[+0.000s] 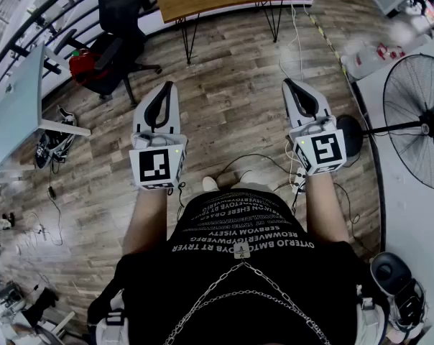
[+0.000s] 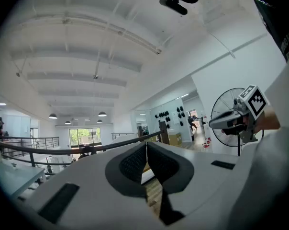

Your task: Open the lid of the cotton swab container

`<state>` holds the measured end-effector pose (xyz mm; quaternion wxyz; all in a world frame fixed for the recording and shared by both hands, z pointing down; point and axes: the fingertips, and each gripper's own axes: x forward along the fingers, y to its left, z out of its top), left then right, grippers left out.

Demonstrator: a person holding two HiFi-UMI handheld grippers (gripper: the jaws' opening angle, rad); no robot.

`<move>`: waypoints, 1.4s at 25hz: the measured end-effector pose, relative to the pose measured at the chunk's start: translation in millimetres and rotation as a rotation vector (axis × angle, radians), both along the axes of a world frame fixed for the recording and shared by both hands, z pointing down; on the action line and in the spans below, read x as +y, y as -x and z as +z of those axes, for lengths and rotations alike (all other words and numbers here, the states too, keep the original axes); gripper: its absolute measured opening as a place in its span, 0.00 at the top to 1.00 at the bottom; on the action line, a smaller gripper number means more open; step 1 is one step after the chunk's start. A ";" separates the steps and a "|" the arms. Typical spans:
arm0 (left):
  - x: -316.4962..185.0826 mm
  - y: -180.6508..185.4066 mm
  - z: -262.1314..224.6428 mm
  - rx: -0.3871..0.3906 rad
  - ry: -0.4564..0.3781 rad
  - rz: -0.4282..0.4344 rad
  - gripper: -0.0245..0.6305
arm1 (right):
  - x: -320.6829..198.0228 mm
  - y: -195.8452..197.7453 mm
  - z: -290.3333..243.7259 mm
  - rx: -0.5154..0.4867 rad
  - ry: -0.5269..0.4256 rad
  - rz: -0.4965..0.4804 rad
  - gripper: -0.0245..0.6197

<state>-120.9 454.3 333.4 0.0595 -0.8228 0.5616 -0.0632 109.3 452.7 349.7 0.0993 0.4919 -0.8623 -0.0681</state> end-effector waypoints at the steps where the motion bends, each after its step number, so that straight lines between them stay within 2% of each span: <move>1: -1.4 -3.0 2.1 -0.004 0.001 0.001 0.92 | -1.8 -3.5 1.2 -0.002 0.000 0.002 0.94; 5: -5.4 -15.1 7.9 -0.013 0.002 -0.003 0.92 | -6.4 -16.0 4.9 -0.027 0.010 -0.005 0.94; 8: -3.9 -21.8 1.8 -0.062 -0.061 -0.025 0.92 | -5.5 -24.6 6.3 -0.049 0.014 -0.019 0.94; 10: -2.3 -22.6 1.4 -0.085 -0.069 -0.044 0.92 | -5.7 -29.4 6.4 -0.054 0.009 -0.033 0.93; 13: -0.1 -24.9 3.4 -0.092 -0.046 -0.053 0.92 | -6.2 -33.4 5.9 -0.071 0.004 -0.071 0.93; 18: 13.9 -44.9 -8.6 -0.081 -0.094 -0.049 0.92 | 3.8 -49.3 4.9 -0.085 -0.004 -0.102 0.91; 22: 16.7 -57.6 -11.1 -0.123 -0.113 -0.094 0.92 | 6.6 -63.5 5.8 -0.081 0.012 -0.128 0.89; 25: 23.9 -66.4 -8.9 -0.088 -0.118 -0.107 0.92 | 7.5 -75.1 10.8 -0.079 0.020 -0.153 0.84; 28: 34.1 -71.4 -2.2 -0.037 -0.080 -0.115 0.91 | 7.7 -83.4 18.7 -0.078 0.035 -0.169 0.78; 32: 42.1 -77.1 7.4 -0.043 -0.046 -0.135 0.91 | 10.0 -88.2 21.5 -0.100 0.033 -0.196 0.72; 33: 42.7 -79.9 9.9 -0.048 -0.031 -0.125 0.88 | 10.8 -88.4 21.1 -0.108 0.031 -0.204 0.70; 35: 41.8 -85.7 12.9 -0.056 -0.009 -0.097 0.75 | 9.5 -88.5 21.2 -0.116 0.029 -0.213 0.68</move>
